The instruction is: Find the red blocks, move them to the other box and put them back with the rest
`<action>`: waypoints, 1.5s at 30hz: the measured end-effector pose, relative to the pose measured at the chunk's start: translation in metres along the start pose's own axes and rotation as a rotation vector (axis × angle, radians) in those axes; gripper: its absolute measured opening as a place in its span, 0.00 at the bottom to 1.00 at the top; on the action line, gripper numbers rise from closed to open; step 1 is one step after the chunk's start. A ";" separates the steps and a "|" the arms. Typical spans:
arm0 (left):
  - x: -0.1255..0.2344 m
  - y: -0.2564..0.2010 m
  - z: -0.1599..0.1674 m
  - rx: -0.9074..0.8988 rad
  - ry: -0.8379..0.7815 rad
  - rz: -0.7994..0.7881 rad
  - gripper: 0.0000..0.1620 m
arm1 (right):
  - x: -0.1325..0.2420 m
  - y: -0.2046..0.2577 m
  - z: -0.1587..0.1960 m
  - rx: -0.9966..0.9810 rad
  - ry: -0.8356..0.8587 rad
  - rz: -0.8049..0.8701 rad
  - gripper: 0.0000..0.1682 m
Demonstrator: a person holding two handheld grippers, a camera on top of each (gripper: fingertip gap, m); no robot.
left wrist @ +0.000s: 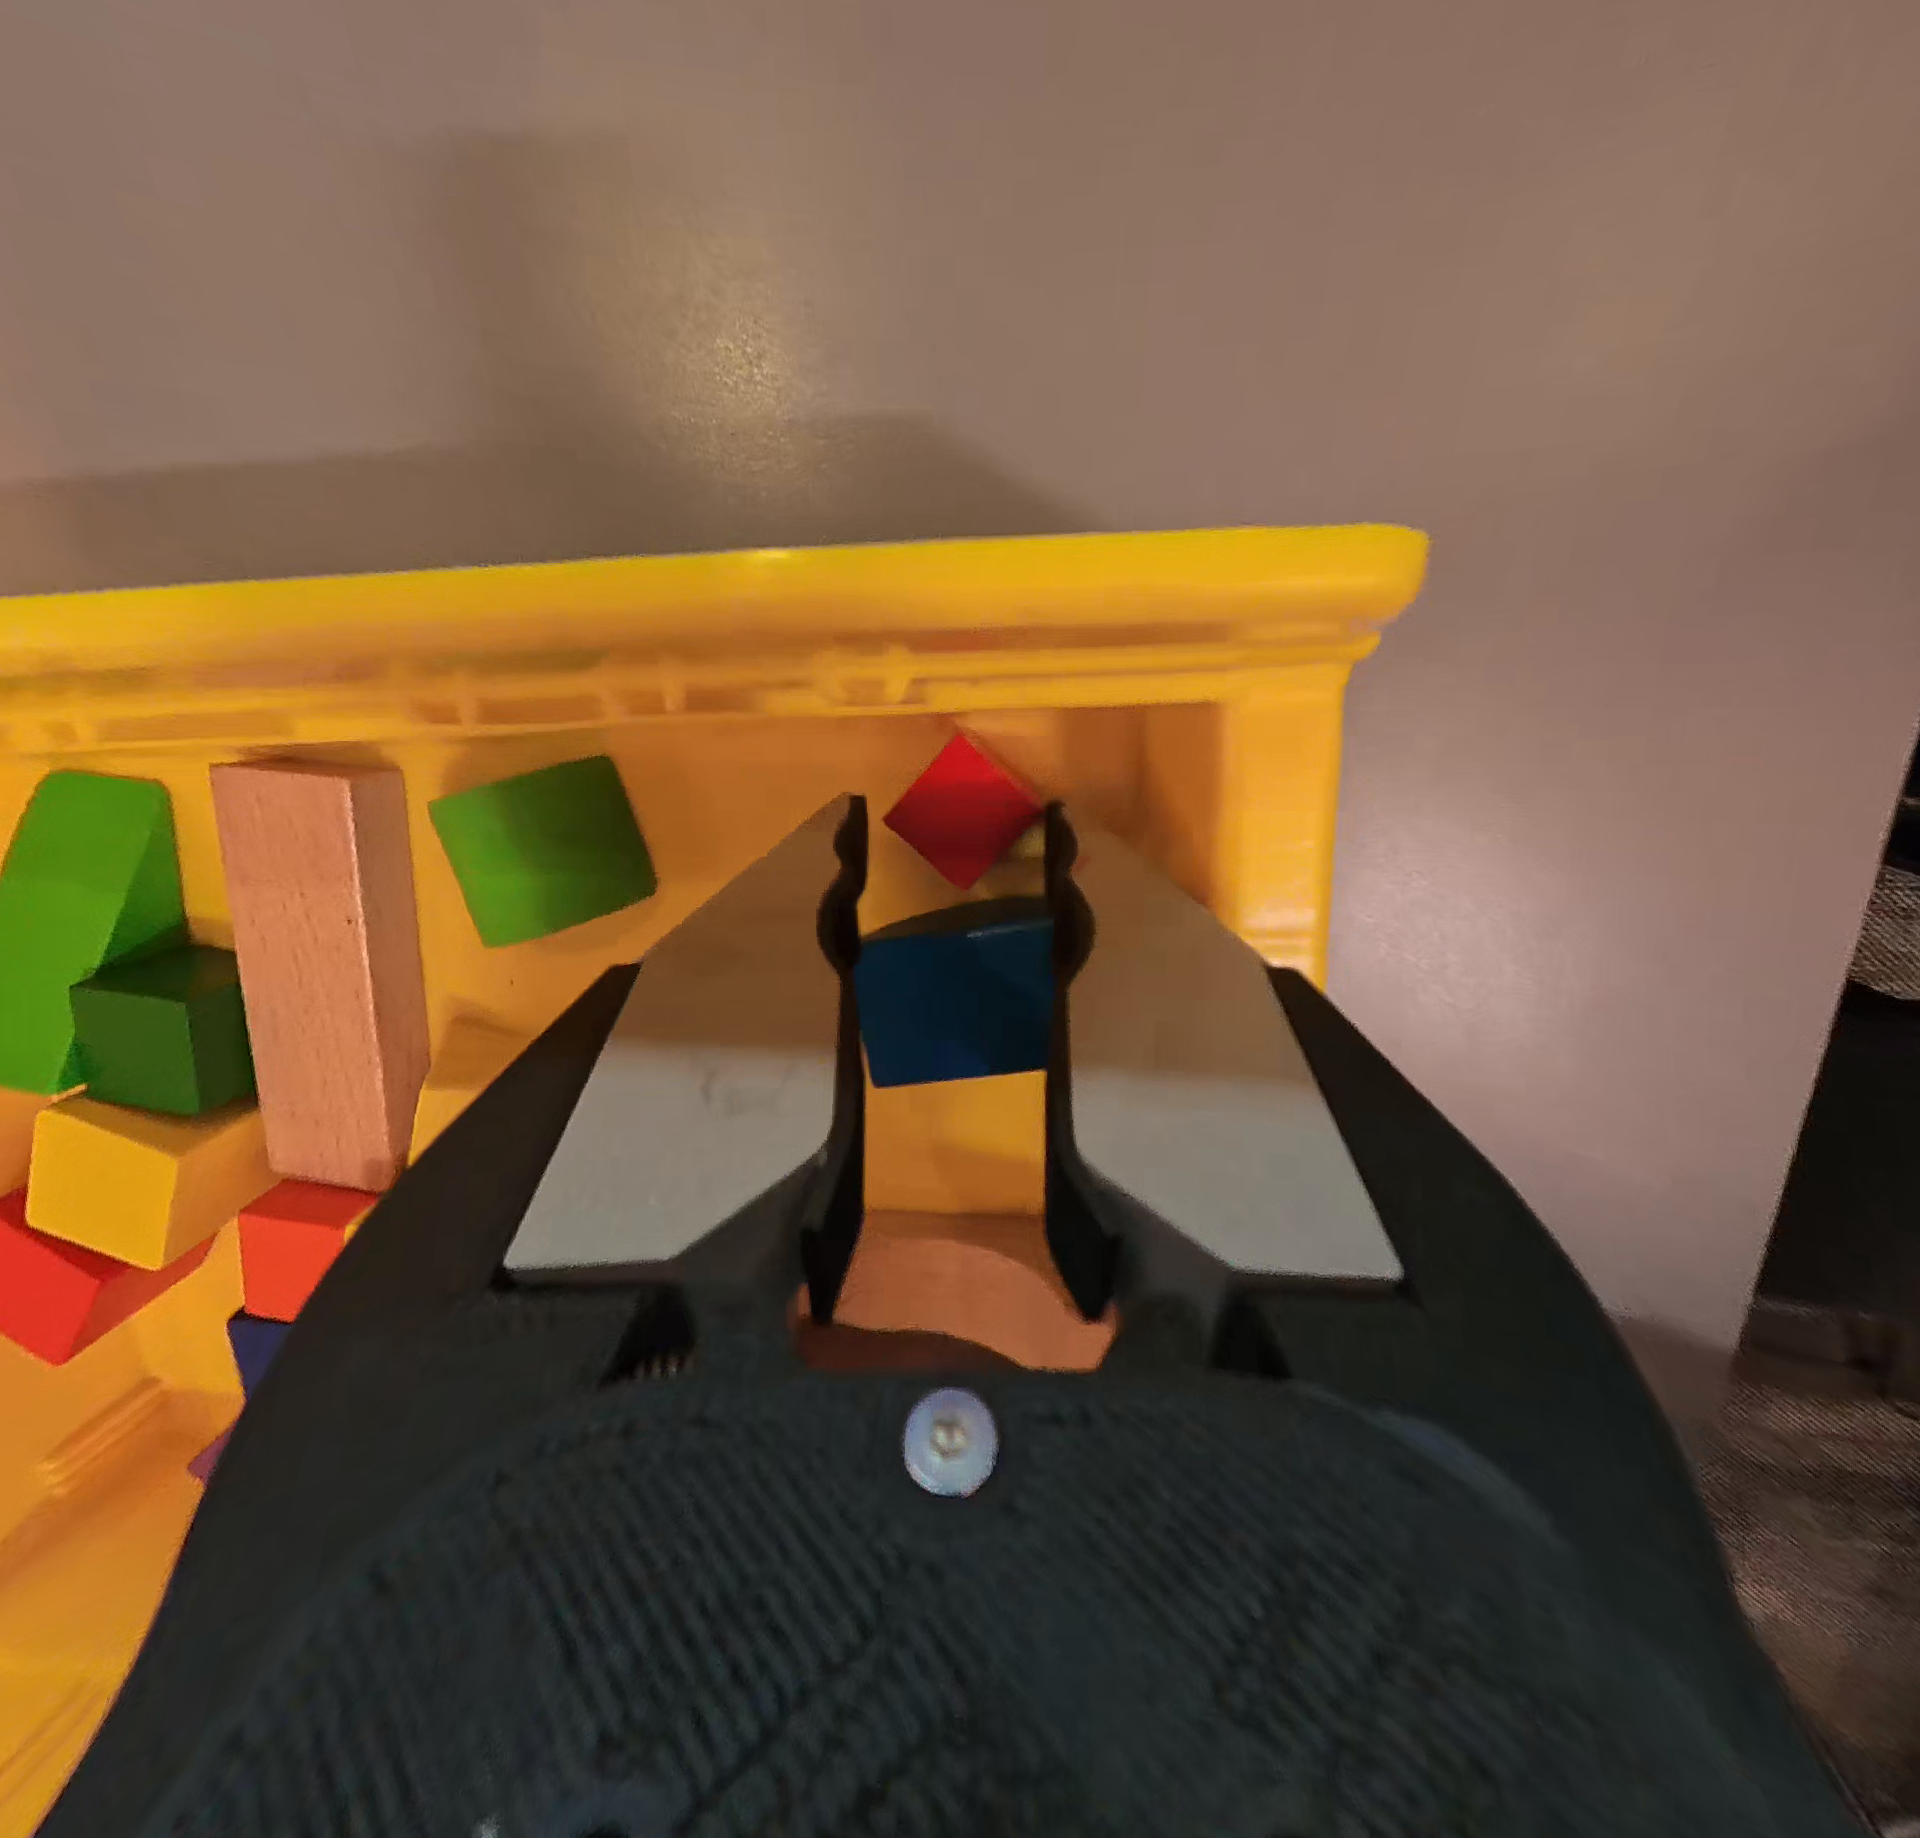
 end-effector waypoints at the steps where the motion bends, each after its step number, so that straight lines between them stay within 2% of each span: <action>1: 0.000 0.000 0.000 -0.010 -0.017 0.000 0.19 | 0.000 0.000 0.000 -0.001 -0.002 0.000 0.33; 6: -0.002 0.000 0.000 -0.025 -0.034 -0.003 0.17 | 0.001 0.002 -0.001 0.006 -0.002 -0.010 0.33; 9: 0.007 0.002 0.006 -0.056 -0.024 -0.121 0.17 | 0.002 0.005 -0.003 0.013 -0.003 -0.021 0.33; 11: 0.027 0.003 0.004 -0.087 -0.159 -0.259 0.17 | 0.003 0.008 -0.004 0.013 -0.004 -0.036 0.33; 13: 0.054 -0.003 -0.003 -0.127 -0.420 -0.343 0.17 | 0.003 0.016 -0.007 0.006 -0.017 -0.079 0.33; 15: 0.077 -0.017 -0.015 -0.188 -0.718 -0.423 0.17 | 0.000 0.031 -0.012 -0.021 -0.053 -0.186 0.33; 17: 0.090 -0.037 -0.030 -0.271 -0.899 -0.513 0.17 | -0.008 0.060 -0.017 -0.053 -0.096 -0.383 0.33; 19: 0.094 -0.057 -0.048 -0.335 -0.953 -0.584 0.17 | -0.018 0.097 -0.020 -0.053 -0.096 -0.607 0.36; 21: 0.092 -0.077 -0.067 -0.399 -1.007 -0.550 0.17 | -0.027 0.134 -0.019 -0.028 -0.080 -0.759 0.36; 24: 0.078 -0.108 -0.098 -0.484 -1.080 -0.453 0.16 | -0.034 0.184 -0.017 0.026 -0.058 -0.917 0.37; 26: 0.065 -0.122 -0.114 -0.543 -1.060 -0.493 0.17 | -0.034 0.204 -0.015 0.044 -0.042 -0.974 0.38; 31: 0.045 -0.140 -0.138 -0.611 -1.063 -0.553 0.16 | -0.034 0.210 -0.011 0.036 0.013 -0.920 0.35; 34: 0.039 -0.137 -0.143 -0.601 -1.050 -0.637 0.16 | -0.034 0.206 -0.011 0.022 0.009 -0.933 0.14; 39: 0.036 -0.138 -0.139 -0.471 -1.129 -0.640 0.14 | -0.035 0.200 -0.013 0.068 -0.013 -0.854 0.11; 41: 0.036 -0.138 -0.134 -0.431 -1.152 -0.674 0.04 | -0.029 0.184 -0.019 0.096 -0.036 -0.769 0.11; 43: 0.040 -0.136 -0.129 -0.370 -1.180 -0.674 0.00 | -0.018 0.155 -0.026 0.105 -0.070 -0.642 0.11; 45: 0.044 -0.129 -0.127 -0.301 -1.146 -0.673 0.00 | -0.007 0.115 -0.028 0.130 -0.070 -0.450 0.11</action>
Point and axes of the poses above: each gripper's, where its closed fingertips meet, x back along the fingers, z out of its underside, y = z × x across the jaws, the point moved 10 cm from there along x, back along the fingers, and after that the axes turned 10 degrees about x, right-handed, at the moved point
